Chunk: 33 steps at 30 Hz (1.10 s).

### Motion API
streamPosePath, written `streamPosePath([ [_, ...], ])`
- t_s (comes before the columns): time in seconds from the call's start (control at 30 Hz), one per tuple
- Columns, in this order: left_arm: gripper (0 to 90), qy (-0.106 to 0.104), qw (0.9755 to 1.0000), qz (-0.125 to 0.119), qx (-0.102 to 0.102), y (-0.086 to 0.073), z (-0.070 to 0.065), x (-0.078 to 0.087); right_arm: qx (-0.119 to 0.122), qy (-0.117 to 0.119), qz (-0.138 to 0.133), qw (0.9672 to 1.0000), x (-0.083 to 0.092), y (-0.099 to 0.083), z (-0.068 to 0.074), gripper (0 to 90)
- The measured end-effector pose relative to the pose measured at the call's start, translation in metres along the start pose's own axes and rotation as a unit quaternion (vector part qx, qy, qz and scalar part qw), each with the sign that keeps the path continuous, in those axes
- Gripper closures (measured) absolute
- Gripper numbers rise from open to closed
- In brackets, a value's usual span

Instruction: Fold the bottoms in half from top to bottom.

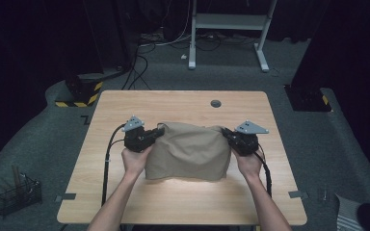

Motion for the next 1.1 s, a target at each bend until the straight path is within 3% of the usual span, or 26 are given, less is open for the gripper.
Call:
streamPosePath([
  [0.37,85.6,0.014,0.9998,0.014,-0.007,0.0,0.006,-0.013,-0.014,-0.007,0.013,0.9998,-0.013,-0.005,-0.006,87.5],
  [1.1,85.5,0.023,0.9992,0.031,0.004,-0.006,0.018,-0.028,-0.031,-0.014,0.027,0.9991,-0.034,-0.014,-0.013,87.5],
])
Point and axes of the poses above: each handheld gripper's, and its own axes: x roughly backward along the jaws, y roughly out of its top, z roughly to its left, the point moved 3 cm from there along -x, roughly forward along the jaws
